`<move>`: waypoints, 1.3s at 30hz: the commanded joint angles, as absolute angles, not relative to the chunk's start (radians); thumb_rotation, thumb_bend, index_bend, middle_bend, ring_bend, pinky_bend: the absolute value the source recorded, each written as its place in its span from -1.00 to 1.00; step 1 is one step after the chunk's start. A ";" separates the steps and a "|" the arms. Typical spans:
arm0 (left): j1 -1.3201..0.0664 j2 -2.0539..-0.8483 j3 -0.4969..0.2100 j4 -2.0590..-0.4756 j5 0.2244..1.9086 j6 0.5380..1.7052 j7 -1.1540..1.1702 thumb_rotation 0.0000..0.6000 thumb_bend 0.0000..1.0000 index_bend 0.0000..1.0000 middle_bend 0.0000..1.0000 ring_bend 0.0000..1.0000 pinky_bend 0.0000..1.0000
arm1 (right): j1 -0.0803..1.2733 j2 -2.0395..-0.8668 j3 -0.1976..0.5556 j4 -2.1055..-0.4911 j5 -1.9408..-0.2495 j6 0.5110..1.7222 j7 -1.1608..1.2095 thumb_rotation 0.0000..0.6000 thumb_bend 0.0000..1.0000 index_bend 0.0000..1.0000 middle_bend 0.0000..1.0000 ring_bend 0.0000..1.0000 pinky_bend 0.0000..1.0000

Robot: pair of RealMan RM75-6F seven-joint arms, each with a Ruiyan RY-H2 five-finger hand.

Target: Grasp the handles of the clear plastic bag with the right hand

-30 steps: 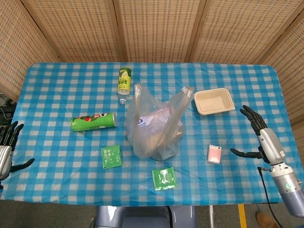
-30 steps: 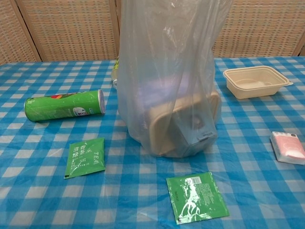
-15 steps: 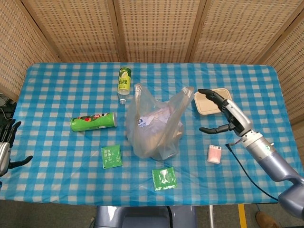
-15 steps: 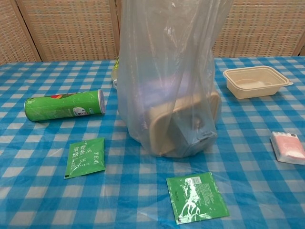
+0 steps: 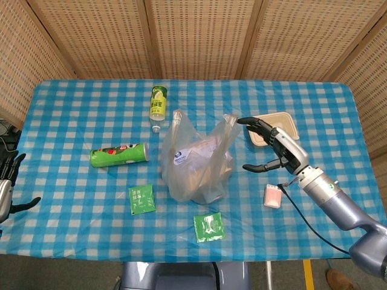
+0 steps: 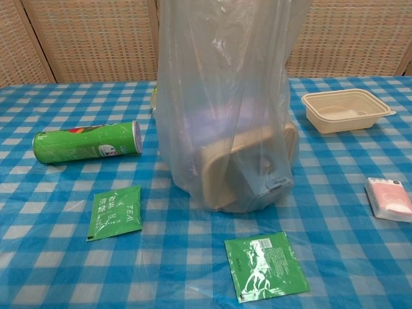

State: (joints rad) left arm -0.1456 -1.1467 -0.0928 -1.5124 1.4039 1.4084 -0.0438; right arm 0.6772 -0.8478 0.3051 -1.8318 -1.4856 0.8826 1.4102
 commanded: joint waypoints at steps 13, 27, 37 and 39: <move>-0.145 -1.143 -0.093 -1.519 1.403 1.411 -0.044 1.00 -1.00 -1.00 -1.00 -1.00 -1.00 | 0.629 -0.812 0.287 -1.889 -1.442 0.921 1.321 1.00 -1.00 -0.51 -0.52 -0.76 -0.79; -0.146 -1.146 -0.089 -1.523 1.408 1.413 -0.031 1.00 -1.00 -1.00 -1.00 -1.00 -1.00 | 0.691 -0.799 0.300 -1.902 -1.493 0.827 1.523 1.00 -1.00 -0.51 -0.51 -0.76 -0.78; -0.147 -1.143 -0.093 -1.516 1.399 1.406 -0.046 1.00 -1.00 -1.00 -1.00 -1.00 -1.00 | 0.807 -0.784 0.347 -1.904 -1.516 0.717 1.738 1.00 -1.00 -0.51 -0.51 -0.76 -0.78; -0.147 -1.142 -0.094 -1.516 1.398 1.406 -0.049 1.00 -1.00 -1.00 -1.00 -1.00 -1.00 | 0.826 -0.785 0.356 -1.905 -1.506 0.700 1.752 1.00 -1.00 -0.51 -0.51 -0.76 -0.78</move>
State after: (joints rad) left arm -0.1469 -1.1424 -0.0934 -1.5162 1.3986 1.4062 -0.0478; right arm 0.8110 -0.7868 0.3462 -1.9040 -1.5106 0.7147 1.7404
